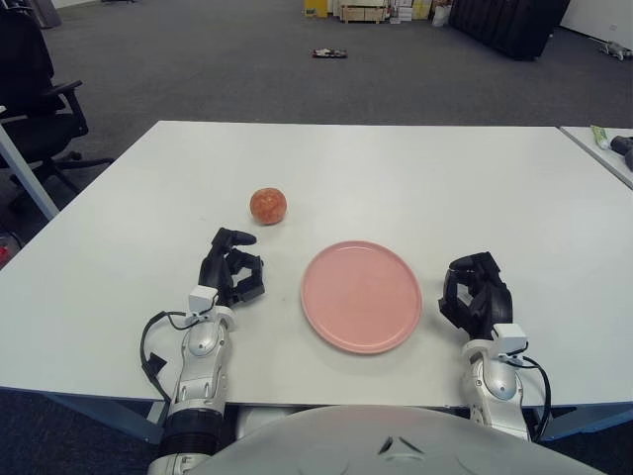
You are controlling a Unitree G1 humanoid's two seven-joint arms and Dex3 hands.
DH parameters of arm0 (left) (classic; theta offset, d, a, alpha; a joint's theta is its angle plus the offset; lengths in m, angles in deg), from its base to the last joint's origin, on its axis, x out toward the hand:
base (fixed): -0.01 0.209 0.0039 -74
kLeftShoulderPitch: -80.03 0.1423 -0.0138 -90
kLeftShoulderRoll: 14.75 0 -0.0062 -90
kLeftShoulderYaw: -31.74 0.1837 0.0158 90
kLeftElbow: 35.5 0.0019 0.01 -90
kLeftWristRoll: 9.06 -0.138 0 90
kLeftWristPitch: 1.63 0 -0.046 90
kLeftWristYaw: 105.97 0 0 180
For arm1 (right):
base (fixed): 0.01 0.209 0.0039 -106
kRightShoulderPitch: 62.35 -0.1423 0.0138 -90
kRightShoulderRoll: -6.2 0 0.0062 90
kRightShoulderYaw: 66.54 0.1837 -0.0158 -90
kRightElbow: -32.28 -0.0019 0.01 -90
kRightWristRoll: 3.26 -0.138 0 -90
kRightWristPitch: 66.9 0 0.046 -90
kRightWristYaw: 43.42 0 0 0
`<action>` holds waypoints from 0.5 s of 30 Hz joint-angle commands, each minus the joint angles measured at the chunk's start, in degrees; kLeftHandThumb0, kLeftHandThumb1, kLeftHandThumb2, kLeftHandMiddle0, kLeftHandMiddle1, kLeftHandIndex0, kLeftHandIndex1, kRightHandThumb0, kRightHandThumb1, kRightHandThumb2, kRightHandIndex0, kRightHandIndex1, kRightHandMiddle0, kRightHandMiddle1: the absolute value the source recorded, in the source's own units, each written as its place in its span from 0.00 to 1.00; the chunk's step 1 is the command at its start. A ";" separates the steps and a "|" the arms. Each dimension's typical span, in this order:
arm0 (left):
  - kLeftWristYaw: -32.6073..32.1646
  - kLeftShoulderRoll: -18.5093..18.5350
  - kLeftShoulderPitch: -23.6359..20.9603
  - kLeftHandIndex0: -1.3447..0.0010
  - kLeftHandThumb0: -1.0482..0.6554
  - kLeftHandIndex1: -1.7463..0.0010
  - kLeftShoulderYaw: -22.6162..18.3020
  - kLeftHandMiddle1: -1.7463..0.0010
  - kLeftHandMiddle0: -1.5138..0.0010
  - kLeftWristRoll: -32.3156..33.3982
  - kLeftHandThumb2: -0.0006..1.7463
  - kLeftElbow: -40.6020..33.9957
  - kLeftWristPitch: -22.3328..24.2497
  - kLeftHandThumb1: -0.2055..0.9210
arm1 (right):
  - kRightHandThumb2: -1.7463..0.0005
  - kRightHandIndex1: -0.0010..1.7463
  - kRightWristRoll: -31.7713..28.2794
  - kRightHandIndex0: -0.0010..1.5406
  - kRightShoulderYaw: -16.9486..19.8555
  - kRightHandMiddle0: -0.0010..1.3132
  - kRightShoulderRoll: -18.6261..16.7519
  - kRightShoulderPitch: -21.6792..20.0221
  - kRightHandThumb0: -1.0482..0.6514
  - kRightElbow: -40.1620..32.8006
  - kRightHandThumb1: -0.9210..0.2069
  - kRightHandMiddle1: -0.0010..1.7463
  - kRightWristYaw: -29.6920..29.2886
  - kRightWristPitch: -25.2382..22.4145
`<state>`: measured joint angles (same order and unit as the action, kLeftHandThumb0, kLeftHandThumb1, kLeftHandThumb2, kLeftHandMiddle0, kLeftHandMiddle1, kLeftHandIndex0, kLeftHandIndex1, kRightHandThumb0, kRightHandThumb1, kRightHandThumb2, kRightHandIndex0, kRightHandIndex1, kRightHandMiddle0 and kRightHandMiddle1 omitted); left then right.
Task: Put the apple into the plate.
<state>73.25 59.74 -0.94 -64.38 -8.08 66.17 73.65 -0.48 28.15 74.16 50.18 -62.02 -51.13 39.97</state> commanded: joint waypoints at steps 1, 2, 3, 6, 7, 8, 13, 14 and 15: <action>-0.36 0.53 -1.63 0.73 0.61 0.00 0.46 0.05 0.62 -0.76 0.70 0.58 1.52 0.52 | 0.46 1.00 -0.54 0.48 0.02 0.29 0.20 -0.76 0.38 -0.47 0.27 1.00 0.04 0.10; -0.38 0.59 -1.99 0.73 0.61 0.00 0.49 0.04 0.62 -0.84 0.70 0.43 1.80 0.52 | 0.46 1.00 -0.52 0.48 0.01 0.29 0.20 -0.76 0.38 -0.52 0.27 1.00 0.04 -0.02; -0.75 0.65 -2.92 0.73 0.61 0.00 0.55 0.04 0.62 -1.26 0.71 0.08 2.26 0.52 | 0.46 1.00 -0.55 0.48 -0.02 0.29 0.18 -0.77 0.38 -0.55 0.27 1.00 0.06 -0.07; -1.34 0.70 -4.10 0.72 0.61 0.00 0.61 0.04 0.61 -1.88 0.72 -0.34 2.84 0.50 | 0.45 1.00 -0.58 0.49 -0.04 0.29 0.16 -0.82 0.38 -0.52 0.27 1.00 0.08 -0.07; -2.16 0.68 -5.03 0.72 0.61 0.00 0.89 0.04 0.61 -2.93 0.72 -0.97 3.02 0.50 | 0.46 1.00 -0.62 0.49 -0.03 0.29 0.17 -0.82 0.38 -0.49 0.27 1.00 0.11 -0.01; -2.79 0.67 -5.74 0.72 0.61 0.00 1.10 0.05 0.60 -3.73 0.72 -1.46 3.19 0.50 | 0.46 1.00 -0.64 0.49 -0.02 0.29 0.18 -0.83 0.38 -0.47 0.27 1.00 0.12 0.03; -6.53 1.21 -7.83 0.71 0.61 0.00 2.85 0.07 0.57 -9.70 0.74 -3.89 2.71 0.47 | 0.47 1.00 -0.95 0.49 0.13 0.29 0.10 -0.99 0.38 -0.12 0.26 1.00 0.13 0.12; -7.48 1.36 -7.90 0.71 0.61 0.00 3.19 0.07 0.57 -11.12 0.74 -4.01 2.42 0.47 | 0.47 1.00 -0.98 0.49 0.16 0.28 0.08 -1.02 0.38 -0.07 0.26 1.00 0.10 0.08; -8.17 1.46 -7.93 0.71 0.61 0.00 3.43 0.07 0.56 -12.08 0.74 -4.09 2.24 0.47 | 0.47 1.00 -1.00 0.48 0.18 0.28 0.06 -1.04 0.38 -0.03 0.26 1.00 0.07 0.05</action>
<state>67.33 60.44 -6.87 -61.96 -16.98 63.39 76.62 -0.65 28.16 74.14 50.06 -62.02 -51.09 39.97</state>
